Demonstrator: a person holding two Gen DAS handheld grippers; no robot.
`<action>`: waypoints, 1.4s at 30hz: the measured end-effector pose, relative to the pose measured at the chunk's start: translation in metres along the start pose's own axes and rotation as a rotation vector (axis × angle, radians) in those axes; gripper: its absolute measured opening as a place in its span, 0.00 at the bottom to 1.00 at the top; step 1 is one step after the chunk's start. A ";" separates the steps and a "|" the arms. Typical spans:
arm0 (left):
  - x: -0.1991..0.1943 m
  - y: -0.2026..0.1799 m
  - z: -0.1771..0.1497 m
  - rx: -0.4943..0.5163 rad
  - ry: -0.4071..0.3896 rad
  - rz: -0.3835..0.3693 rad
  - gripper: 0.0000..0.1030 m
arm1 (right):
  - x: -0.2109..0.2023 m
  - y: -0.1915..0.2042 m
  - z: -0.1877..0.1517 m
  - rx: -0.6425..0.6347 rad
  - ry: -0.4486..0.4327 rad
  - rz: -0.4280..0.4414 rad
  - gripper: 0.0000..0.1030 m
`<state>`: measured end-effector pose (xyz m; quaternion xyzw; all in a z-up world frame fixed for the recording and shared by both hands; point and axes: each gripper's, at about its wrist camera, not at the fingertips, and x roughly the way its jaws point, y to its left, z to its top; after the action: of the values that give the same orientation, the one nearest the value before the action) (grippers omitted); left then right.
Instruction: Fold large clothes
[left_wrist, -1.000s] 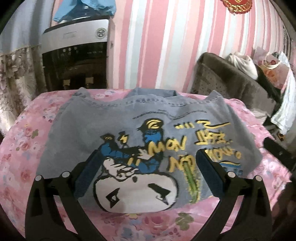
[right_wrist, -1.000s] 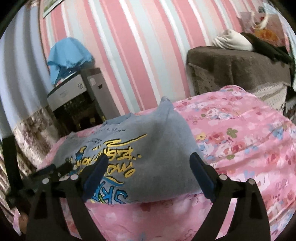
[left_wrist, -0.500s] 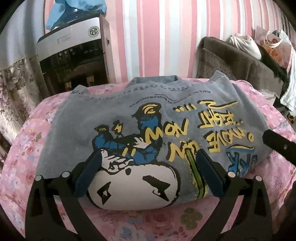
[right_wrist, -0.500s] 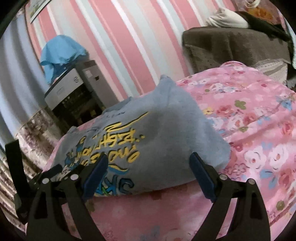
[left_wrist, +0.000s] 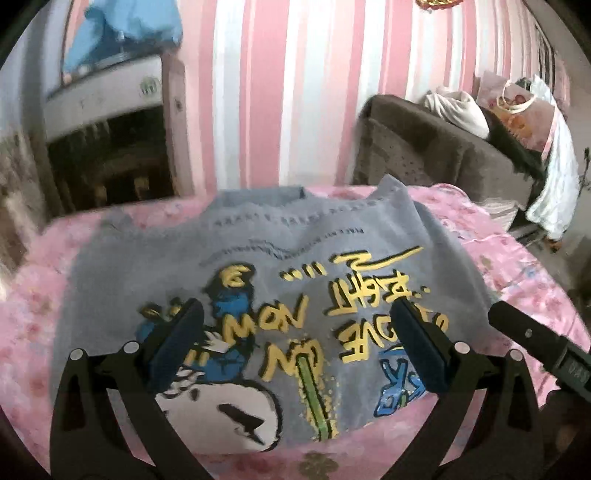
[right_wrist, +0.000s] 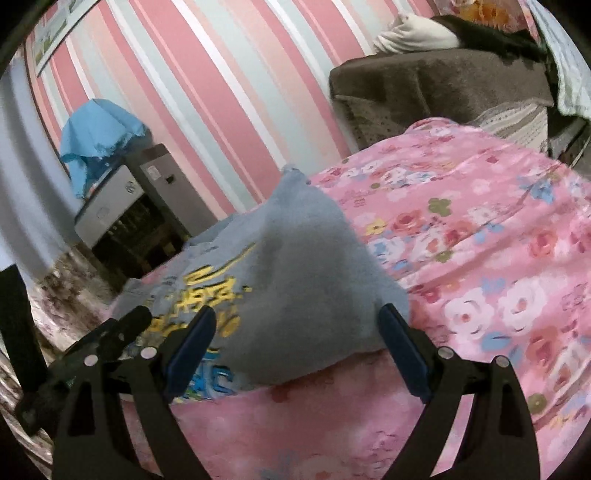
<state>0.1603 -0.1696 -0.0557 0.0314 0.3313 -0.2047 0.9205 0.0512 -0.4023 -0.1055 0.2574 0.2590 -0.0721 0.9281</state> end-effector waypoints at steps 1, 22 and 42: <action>0.006 0.004 -0.003 -0.017 0.021 0.001 0.97 | 0.001 -0.001 0.000 -0.015 -0.001 -0.024 0.87; 0.039 0.004 -0.012 0.019 0.131 0.121 0.97 | 0.030 -0.016 -0.003 0.038 0.135 -0.004 0.89; 0.034 0.004 -0.009 0.011 0.163 0.106 0.97 | 0.067 -0.012 0.029 -0.011 0.256 0.164 0.50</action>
<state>0.1803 -0.1763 -0.0842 0.0706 0.4020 -0.1546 0.8997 0.1177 -0.4278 -0.1243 0.2799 0.3537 0.0390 0.8917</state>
